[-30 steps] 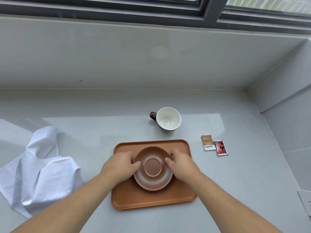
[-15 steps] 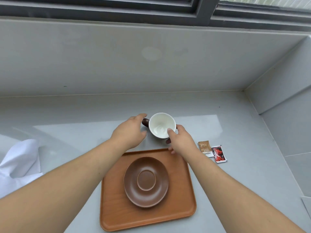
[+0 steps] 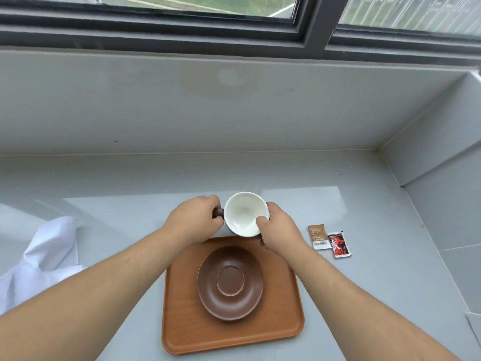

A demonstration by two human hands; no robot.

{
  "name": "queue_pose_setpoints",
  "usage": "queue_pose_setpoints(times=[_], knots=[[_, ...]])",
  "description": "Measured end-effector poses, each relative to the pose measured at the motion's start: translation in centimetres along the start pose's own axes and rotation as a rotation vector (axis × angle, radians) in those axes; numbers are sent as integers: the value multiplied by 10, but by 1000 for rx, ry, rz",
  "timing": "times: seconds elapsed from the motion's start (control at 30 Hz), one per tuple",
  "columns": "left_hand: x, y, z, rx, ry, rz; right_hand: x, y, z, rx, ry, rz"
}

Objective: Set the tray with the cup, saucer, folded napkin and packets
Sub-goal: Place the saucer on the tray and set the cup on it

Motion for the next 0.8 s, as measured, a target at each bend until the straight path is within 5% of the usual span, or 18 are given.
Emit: queue_pose_setpoints(times=[0.37,0.8], knots=[[106,-46,23,71,80,64,79,-57,-12,138,21,106],[129,-91,32,133,68,61,100,-78,-38,213,9,113]])
Point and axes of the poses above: each hand's wrist, its own x-axis away from the middle knuckle, its own y-axis out of the back of the hand, z = x × y, the point moved 7 cm from there along -x, towards the middle knuckle, and after that the axes turned 13 degrees about z, right-handed, at the moved point
